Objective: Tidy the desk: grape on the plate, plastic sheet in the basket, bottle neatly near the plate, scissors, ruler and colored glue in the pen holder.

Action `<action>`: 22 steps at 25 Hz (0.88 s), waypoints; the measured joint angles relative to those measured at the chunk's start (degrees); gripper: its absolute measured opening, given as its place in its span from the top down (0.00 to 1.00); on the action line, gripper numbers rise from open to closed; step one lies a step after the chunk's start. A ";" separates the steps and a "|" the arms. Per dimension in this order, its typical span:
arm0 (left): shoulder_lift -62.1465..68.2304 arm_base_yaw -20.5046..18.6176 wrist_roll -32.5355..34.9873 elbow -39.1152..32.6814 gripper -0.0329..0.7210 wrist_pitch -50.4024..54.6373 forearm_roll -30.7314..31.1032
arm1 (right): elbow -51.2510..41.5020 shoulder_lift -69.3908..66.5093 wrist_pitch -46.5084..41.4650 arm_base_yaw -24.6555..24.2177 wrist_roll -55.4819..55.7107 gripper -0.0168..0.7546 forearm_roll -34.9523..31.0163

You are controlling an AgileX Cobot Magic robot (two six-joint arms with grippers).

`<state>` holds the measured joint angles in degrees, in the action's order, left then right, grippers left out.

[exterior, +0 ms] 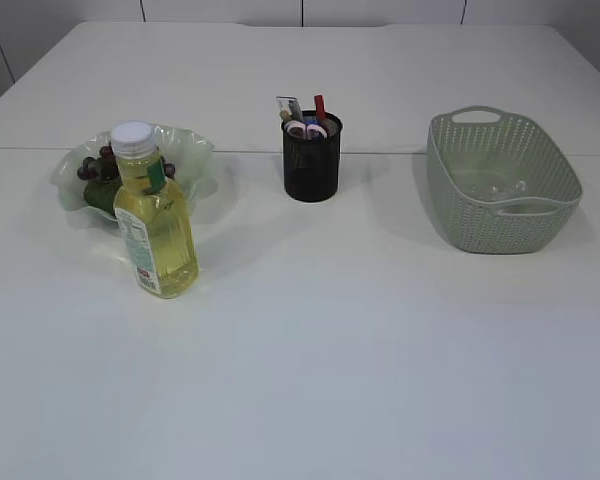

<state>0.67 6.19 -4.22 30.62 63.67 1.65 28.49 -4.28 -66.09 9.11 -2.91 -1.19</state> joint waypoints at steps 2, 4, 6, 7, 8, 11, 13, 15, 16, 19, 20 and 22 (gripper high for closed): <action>0.00 0.00 0.00 0.00 0.41 0.00 0.00 | 0.00 1.96 0.00 -1.53 0.00 0.41 0.00; 0.00 0.00 0.00 0.00 0.41 0.00 0.00 | 0.00 4.19 0.00 -2.88 0.00 0.41 0.12; 0.00 0.00 0.00 0.00 0.43 0.00 0.00 | 0.00 5.14 0.00 -3.95 -0.04 0.41 0.12; 0.00 0.00 0.00 0.00 0.43 0.00 0.00 | 0.00 5.27 0.00 -4.37 -0.04 0.41 0.12; 0.00 0.00 0.00 0.00 0.44 0.00 0.00 | 0.00 5.27 0.00 -4.50 -0.04 0.41 0.12; 0.00 0.00 0.00 0.00 0.45 0.00 0.00 | 0.00 5.27 0.00 -4.64 -0.04 0.41 0.24; 0.00 0.00 0.00 0.00 0.45 0.00 0.00 | 0.00 5.27 0.00 -4.64 -0.04 0.41 0.24; 0.00 0.00 0.00 0.00 0.47 0.00 0.00 | 0.00 5.27 0.00 -4.64 -0.04 0.41 0.24; 0.00 0.00 0.00 0.00 0.47 0.00 0.00 | 0.00 5.27 0.00 -4.64 -0.04 0.41 0.24; 0.00 0.00 0.00 0.00 0.48 0.00 0.00 | 0.00 5.27 0.00 -4.64 -0.04 0.41 0.24; 0.00 0.00 0.00 0.00 0.48 0.00 0.00 | 0.00 5.27 0.00 -4.64 -0.04 0.41 0.34; 0.00 0.00 0.00 0.00 0.48 0.00 0.00 | 0.00 5.27 0.00 -4.64 -0.25 0.41 0.50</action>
<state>0.67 6.19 -4.22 30.62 63.67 1.65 28.49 1.00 -66.09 4.47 -3.16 -0.69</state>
